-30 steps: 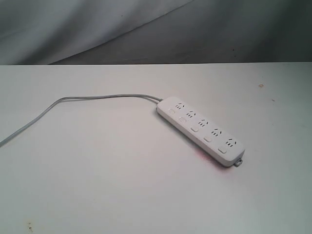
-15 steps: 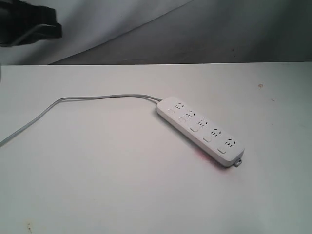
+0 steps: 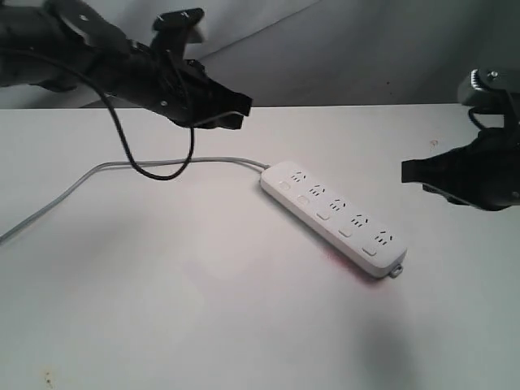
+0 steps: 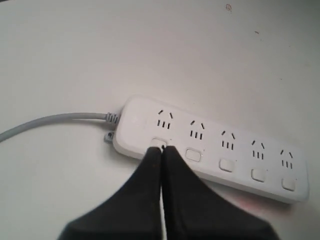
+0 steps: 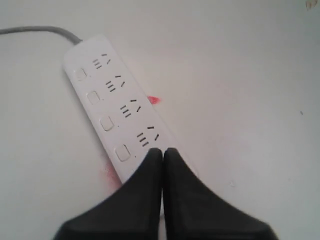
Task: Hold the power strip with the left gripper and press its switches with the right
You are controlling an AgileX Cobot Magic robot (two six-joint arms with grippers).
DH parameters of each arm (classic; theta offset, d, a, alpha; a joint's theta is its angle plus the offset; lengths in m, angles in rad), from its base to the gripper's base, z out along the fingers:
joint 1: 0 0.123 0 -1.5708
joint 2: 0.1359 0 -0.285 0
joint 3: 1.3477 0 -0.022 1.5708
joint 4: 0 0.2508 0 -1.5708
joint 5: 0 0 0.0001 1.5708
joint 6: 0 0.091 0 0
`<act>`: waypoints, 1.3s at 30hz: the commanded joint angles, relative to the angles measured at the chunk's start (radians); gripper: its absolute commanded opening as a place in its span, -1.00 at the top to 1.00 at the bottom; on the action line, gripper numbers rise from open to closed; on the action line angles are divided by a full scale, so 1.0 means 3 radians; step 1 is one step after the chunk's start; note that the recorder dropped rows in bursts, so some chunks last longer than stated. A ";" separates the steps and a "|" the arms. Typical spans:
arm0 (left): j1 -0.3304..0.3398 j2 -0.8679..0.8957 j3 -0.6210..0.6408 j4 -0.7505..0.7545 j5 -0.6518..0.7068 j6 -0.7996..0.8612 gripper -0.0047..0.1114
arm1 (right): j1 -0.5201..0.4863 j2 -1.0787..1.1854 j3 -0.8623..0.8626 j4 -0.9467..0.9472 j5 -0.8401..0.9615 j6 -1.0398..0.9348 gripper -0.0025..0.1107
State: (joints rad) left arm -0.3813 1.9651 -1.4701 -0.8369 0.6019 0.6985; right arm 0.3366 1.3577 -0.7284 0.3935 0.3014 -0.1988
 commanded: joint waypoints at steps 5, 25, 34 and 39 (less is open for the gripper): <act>-0.0204 0.0611 -0.0481 -0.0074 -0.0061 -0.0099 0.92 | 0.0012 0.0610 -0.0021 0.0134 -0.0262 -0.0025 0.96; -0.0295 0.1316 -0.0955 -0.0075 -0.0006 -0.0347 0.92 | 0.0012 0.1240 -0.0798 0.0158 0.0565 -0.0096 0.96; -0.0295 0.1429 -0.0955 -0.0075 -0.0018 -0.0394 0.92 | 0.0012 0.1537 -0.0798 0.0509 0.0592 -0.0367 0.96; -0.0295 0.1455 -0.0955 -0.0075 -0.0057 -0.0412 0.92 | 0.0012 0.1560 -0.0798 0.0759 0.0624 -0.0588 0.96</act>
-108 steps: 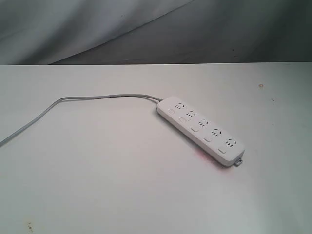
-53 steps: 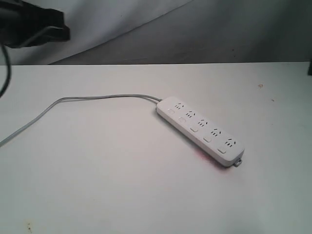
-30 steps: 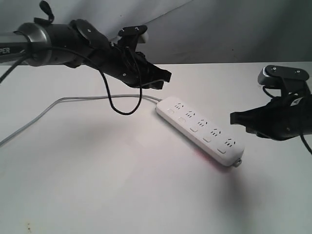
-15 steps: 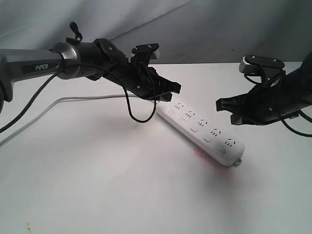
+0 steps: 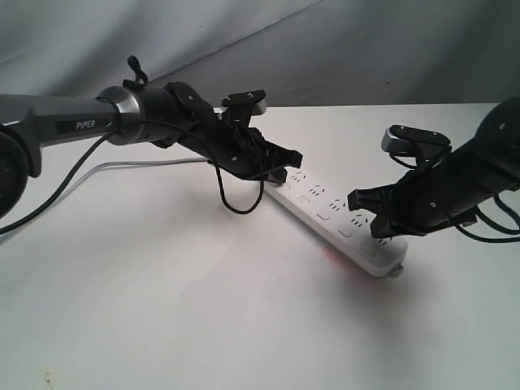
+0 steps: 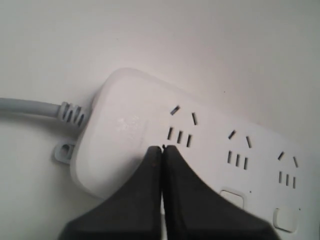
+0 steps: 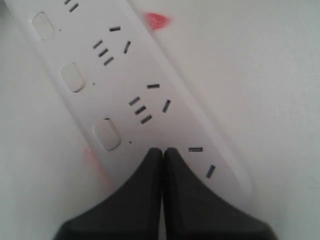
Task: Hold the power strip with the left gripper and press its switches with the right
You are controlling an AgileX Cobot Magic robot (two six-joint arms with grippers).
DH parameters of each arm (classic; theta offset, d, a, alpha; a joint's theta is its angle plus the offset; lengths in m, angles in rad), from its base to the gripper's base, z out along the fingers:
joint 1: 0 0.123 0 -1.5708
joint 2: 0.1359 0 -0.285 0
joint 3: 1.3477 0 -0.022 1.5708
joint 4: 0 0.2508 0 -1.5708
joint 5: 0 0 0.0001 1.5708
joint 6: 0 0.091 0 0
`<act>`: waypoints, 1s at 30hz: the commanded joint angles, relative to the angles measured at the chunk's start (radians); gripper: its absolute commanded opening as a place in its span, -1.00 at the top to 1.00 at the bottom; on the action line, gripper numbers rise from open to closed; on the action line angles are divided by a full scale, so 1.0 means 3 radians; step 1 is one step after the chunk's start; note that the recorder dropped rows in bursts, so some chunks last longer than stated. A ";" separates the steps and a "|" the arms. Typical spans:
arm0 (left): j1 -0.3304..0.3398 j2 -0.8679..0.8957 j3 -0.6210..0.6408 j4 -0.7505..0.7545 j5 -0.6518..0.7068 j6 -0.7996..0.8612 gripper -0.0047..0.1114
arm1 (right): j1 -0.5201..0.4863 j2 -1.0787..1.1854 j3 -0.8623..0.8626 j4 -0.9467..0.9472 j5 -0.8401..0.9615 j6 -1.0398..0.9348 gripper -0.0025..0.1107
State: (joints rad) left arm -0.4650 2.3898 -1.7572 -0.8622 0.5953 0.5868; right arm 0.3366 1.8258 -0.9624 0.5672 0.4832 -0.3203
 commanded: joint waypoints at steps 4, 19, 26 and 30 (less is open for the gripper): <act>-0.0016 0.0040 0.0002 0.0010 -0.0057 -0.0039 0.92 | 0.0012 -0.0007 -0.0018 0.0185 0.0119 -0.0193 0.96; -0.0016 0.0040 0.0002 0.0010 -0.0057 -0.0039 0.92 | 0.0174 -0.0008 -0.0018 -0.0449 0.0067 0.0277 0.96; -0.0016 0.0040 0.0002 0.0010 -0.0065 -0.0039 0.92 | 0.0187 -0.0008 0.0001 -0.0449 0.0088 0.0283 0.96; -0.0016 0.0040 0.0002 0.0010 -0.0065 -0.0039 0.92 | 0.0270 -0.0008 0.0001 -0.0531 0.0056 0.0325 0.96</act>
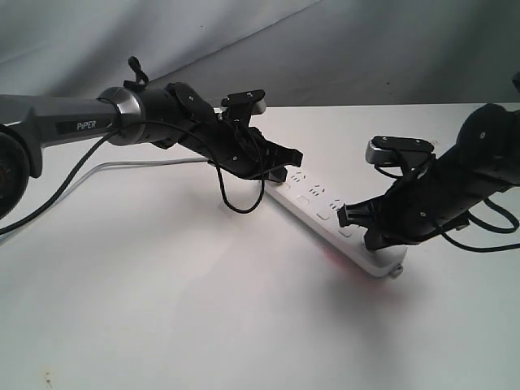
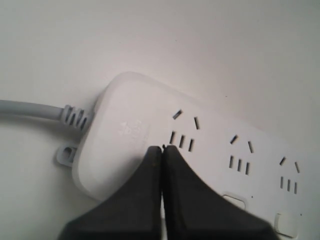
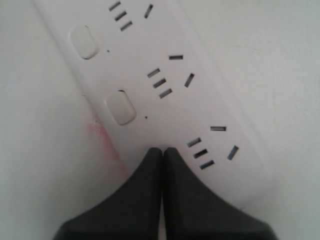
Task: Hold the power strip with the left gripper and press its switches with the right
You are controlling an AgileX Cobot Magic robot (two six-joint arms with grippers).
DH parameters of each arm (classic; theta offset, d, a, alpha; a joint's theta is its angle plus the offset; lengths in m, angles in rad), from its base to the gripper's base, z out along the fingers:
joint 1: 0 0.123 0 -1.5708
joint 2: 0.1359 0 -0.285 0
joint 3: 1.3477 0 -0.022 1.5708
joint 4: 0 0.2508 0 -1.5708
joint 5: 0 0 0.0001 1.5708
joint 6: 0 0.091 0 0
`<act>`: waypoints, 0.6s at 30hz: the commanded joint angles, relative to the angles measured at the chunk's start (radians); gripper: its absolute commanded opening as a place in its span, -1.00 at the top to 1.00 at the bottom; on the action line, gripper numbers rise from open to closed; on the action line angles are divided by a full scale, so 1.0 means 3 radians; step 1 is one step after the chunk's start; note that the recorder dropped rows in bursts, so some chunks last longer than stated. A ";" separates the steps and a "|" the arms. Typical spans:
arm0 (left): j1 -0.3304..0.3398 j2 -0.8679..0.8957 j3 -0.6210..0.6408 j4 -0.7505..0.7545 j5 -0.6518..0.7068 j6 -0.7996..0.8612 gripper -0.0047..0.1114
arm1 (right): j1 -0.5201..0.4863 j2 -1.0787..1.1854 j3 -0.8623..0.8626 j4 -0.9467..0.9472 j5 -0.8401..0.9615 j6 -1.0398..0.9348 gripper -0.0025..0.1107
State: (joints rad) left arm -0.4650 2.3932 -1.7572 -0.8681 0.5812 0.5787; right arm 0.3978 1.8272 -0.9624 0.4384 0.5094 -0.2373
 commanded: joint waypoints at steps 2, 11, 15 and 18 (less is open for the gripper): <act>-0.0016 0.0029 0.0002 0.0029 -0.0018 -0.0012 0.92 | 0.0073 -0.0013 0.0001 -0.0283 -0.0061 0.0210 0.96; -0.0016 0.0029 0.0002 0.0029 -0.0018 -0.0012 0.92 | 0.0073 0.0425 0.0001 -0.0355 0.0070 0.0283 0.96; -0.0016 0.0029 0.0002 0.0029 -0.0018 -0.0012 0.92 | 0.0073 0.0426 0.0039 -0.0467 0.0111 0.0387 0.96; -0.0016 0.0029 0.0002 0.0029 -0.0018 -0.0012 0.92 | 0.0073 0.0369 0.0119 -0.0520 0.0070 0.0458 0.96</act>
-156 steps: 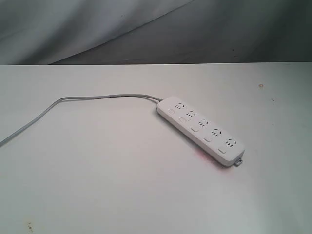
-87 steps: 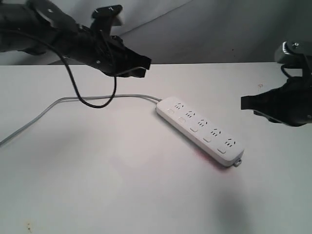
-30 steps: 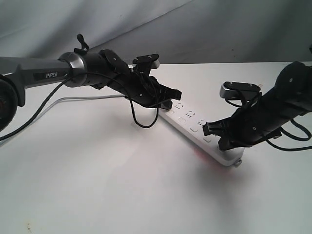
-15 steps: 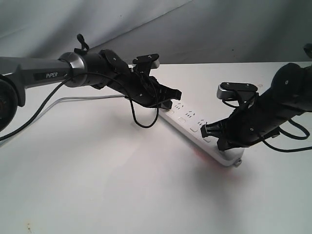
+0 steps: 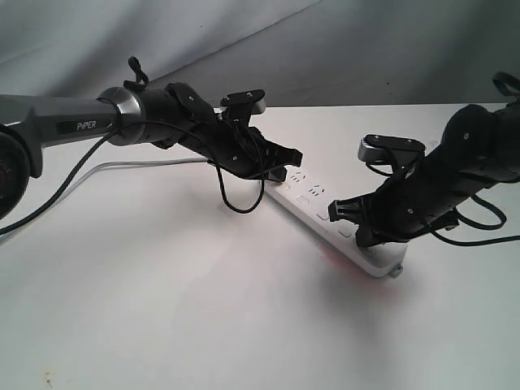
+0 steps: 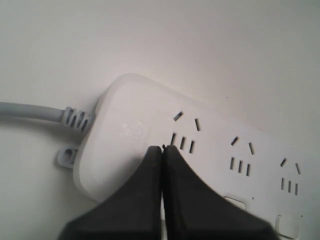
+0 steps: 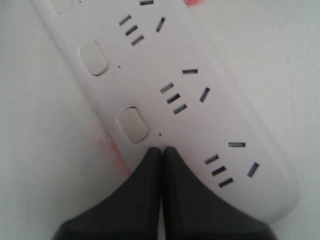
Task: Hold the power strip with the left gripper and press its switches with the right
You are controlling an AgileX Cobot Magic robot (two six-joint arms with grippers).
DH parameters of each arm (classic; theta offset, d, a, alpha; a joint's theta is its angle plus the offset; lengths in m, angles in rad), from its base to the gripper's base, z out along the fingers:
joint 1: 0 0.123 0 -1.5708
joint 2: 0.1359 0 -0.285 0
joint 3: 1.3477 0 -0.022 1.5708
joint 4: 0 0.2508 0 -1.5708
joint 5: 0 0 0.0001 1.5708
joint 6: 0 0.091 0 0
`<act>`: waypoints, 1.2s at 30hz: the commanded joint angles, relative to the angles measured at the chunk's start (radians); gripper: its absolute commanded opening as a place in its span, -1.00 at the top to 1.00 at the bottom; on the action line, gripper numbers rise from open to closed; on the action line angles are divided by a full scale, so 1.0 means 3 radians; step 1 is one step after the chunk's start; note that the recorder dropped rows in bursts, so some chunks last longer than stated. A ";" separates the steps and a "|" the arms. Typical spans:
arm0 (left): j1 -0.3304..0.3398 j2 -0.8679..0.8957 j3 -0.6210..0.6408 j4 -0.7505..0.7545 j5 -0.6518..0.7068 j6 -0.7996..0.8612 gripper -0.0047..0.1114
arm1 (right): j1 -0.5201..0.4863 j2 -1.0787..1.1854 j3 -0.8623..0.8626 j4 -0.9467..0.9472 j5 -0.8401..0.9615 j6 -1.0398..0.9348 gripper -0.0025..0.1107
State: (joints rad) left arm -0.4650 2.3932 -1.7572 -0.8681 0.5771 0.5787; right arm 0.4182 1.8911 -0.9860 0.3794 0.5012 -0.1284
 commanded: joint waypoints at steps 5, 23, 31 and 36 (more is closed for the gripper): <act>-0.0016 0.0029 0.0002 0.0029 -0.0004 -0.0012 0.92 | 0.0005 0.0060 0.0219 -0.0356 0.0088 0.0120 0.96; -0.0016 0.0029 0.0002 0.0029 -0.0004 -0.0012 0.92 | 0.0166 -0.0032 0.0219 -0.1004 0.0217 0.0659 0.96; -0.0016 0.0029 0.0002 0.0029 -0.0004 -0.0012 0.92 | 0.0172 0.0195 0.0219 -0.1190 0.0253 0.0809 0.96; -0.0016 0.0029 0.0002 0.0029 -0.0004 -0.0012 0.92 | 0.0172 0.0274 0.0219 -0.1190 0.0247 0.0809 0.96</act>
State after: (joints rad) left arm -0.4650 2.3932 -1.7572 -0.8681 0.5771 0.5787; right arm 0.4762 1.8691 -0.9633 0.1035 0.4997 0.1146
